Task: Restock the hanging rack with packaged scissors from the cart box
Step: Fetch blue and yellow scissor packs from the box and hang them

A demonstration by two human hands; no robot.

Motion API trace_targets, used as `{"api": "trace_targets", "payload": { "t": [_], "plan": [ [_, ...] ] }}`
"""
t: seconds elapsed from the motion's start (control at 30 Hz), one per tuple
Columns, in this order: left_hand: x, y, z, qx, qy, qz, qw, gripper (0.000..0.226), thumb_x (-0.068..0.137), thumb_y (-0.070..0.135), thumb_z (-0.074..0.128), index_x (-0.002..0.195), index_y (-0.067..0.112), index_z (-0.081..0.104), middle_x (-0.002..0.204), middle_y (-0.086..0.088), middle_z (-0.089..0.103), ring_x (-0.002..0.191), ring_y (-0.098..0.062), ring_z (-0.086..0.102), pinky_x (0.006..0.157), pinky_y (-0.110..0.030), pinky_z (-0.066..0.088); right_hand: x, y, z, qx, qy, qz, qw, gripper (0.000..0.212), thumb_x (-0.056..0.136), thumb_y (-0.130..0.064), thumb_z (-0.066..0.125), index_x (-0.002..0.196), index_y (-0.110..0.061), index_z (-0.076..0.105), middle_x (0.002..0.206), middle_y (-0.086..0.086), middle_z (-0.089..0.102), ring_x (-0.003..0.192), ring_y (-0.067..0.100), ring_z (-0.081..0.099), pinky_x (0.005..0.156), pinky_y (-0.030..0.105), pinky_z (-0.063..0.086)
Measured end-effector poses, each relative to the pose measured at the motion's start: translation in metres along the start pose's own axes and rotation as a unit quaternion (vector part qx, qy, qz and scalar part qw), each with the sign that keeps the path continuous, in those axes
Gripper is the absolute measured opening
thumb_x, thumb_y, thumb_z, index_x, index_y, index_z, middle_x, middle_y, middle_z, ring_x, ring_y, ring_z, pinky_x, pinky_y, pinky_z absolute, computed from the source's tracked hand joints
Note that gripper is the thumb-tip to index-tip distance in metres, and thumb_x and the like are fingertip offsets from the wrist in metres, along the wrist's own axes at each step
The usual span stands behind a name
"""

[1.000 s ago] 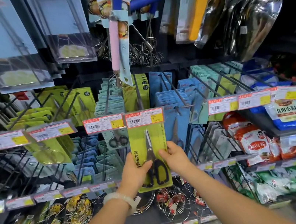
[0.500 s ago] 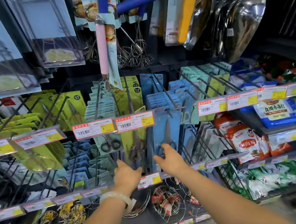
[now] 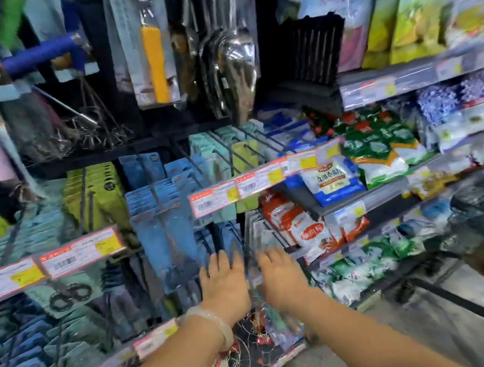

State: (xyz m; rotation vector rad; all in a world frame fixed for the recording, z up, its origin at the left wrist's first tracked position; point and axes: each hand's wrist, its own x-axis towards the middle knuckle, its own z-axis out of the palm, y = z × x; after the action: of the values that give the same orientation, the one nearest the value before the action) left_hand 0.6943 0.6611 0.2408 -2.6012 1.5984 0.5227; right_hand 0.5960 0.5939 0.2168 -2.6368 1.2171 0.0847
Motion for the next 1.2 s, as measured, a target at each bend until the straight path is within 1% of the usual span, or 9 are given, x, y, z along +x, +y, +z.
{"api": "trace_targets", "payload": {
  "t": [0.1, 0.23, 0.4, 0.53, 0.7, 0.8, 0.9, 1.03, 1.2],
  "plan": [
    [0.011, 0.071, 0.003, 0.018, -0.004, 0.057, 0.998, 0.074, 0.094, 0.019, 0.049, 0.152, 0.017, 0.004, 0.16, -0.012, -0.006, 0.148, -0.03, -0.008, 0.12, -0.048, 0.001, -0.018, 0.07, -0.012, -0.008, 0.012, 0.053, 0.998, 0.07, 0.088, -0.028, 0.056, 0.146, -0.011, 0.02, 0.15, 0.011, 0.026, 0.142, 0.028, 0.019, 0.116, 0.041, 0.022],
    [0.022, 0.166, 0.015, 0.054, 0.007, 0.133, 0.99, 0.072, 0.092, 0.024, 0.052, 0.151, 0.016, 0.01, 0.159, -0.011, 0.005, 0.147, -0.032, 0.001, 0.12, -0.048, 0.003, -0.056, 0.166, -0.028, -0.013, 0.026, 0.131, 0.991, 0.068, 0.088, -0.022, 0.054, 0.145, -0.008, 0.02, 0.149, 0.015, 0.027, 0.14, 0.031, 0.023, 0.114, 0.041, 0.026],
    [0.017, 0.283, 0.03, 0.092, 0.013, 0.235, 0.968, 0.069, 0.091, 0.029, 0.053, 0.149, 0.016, 0.017, 0.156, -0.011, 0.015, 0.145, -0.033, 0.01, 0.118, -0.05, 0.013, -0.117, 0.276, -0.043, -0.008, 0.036, 0.249, 0.968, 0.058, 0.088, -0.026, 0.057, 0.138, -0.01, 0.032, 0.138, 0.013, 0.039, 0.133, 0.032, 0.032, 0.109, 0.041, 0.032],
    [0.008, 0.36, 0.045, 0.098, -0.035, 0.296, 0.95, 0.074, 0.092, 0.031, 0.054, 0.151, 0.016, 0.012, 0.159, -0.015, 0.006, 0.147, -0.033, 0.003, 0.119, -0.048, 0.01, -0.17, 0.344, -0.046, 0.033, 0.032, 0.331, 0.942, 0.053, 0.088, -0.026, 0.053, 0.135, -0.01, 0.034, 0.137, 0.014, 0.039, 0.132, 0.035, 0.033, 0.105, 0.044, 0.034],
    [0.007, 0.446, 0.063, 0.125, -0.067, 0.352, 0.925, 0.074, 0.095, 0.026, 0.052, 0.152, 0.017, 0.006, 0.16, -0.014, 0.0, 0.148, -0.032, -0.001, 0.12, -0.048, 0.009, -0.217, 0.411, -0.04, 0.064, 0.04, 0.404, 0.912, 0.048, 0.088, -0.023, 0.051, 0.132, -0.011, 0.037, 0.136, 0.013, 0.041, 0.132, 0.034, 0.032, 0.107, 0.042, 0.032],
    [0.014, 0.494, 0.072, 0.143, -0.065, 0.383, 0.91, 0.074, 0.094, 0.027, 0.051, 0.152, 0.016, 0.006, 0.16, -0.014, 0.001, 0.148, -0.033, 0.0, 0.12, -0.048, 0.009, -0.23, 0.451, -0.04, 0.077, 0.039, 0.437, 0.895, 0.052, 0.088, -0.024, 0.056, 0.135, -0.012, 0.035, 0.14, 0.011, 0.038, 0.136, 0.033, 0.028, 0.11, 0.043, 0.03],
    [0.028, 0.543, 0.08, 0.147, -0.067, 0.404, 0.9, 0.071, 0.095, 0.023, 0.049, 0.152, 0.016, 0.007, 0.16, -0.014, 0.001, 0.147, -0.033, 0.001, 0.119, -0.048, 0.009, -0.234, 0.497, -0.043, 0.073, 0.057, 0.459, 0.884, 0.049, 0.088, -0.024, 0.055, 0.132, -0.012, 0.037, 0.137, 0.01, 0.04, 0.132, 0.031, 0.032, 0.108, 0.041, 0.033],
    [0.06, 0.614, 0.085, 0.149, -0.07, 0.423, 0.891, 0.073, 0.094, 0.027, 0.051, 0.151, 0.015, 0.008, 0.16, -0.014, 0.001, 0.148, -0.032, 0.0, 0.12, -0.048, 0.008, -0.223, 0.568, -0.056, 0.073, 0.063, 0.475, 0.875, 0.054, 0.087, -0.023, 0.054, 0.137, -0.012, 0.035, 0.138, 0.012, 0.04, 0.131, 0.032, 0.034, 0.107, 0.041, 0.035],
    [0.11, 0.716, 0.076, 0.142, -0.068, 0.438, 0.885, 0.073, 0.094, 0.027, 0.053, 0.151, 0.016, 0.01, 0.16, -0.013, 0.004, 0.148, -0.031, 0.001, 0.12, -0.047, 0.009, -0.211, 0.669, -0.09, 0.076, 0.06, 0.496, 0.863, 0.048, 0.088, -0.025, 0.055, 0.131, -0.011, 0.04, 0.137, 0.013, 0.042, 0.13, 0.033, 0.036, 0.107, 0.041, 0.034]
  ]
}}
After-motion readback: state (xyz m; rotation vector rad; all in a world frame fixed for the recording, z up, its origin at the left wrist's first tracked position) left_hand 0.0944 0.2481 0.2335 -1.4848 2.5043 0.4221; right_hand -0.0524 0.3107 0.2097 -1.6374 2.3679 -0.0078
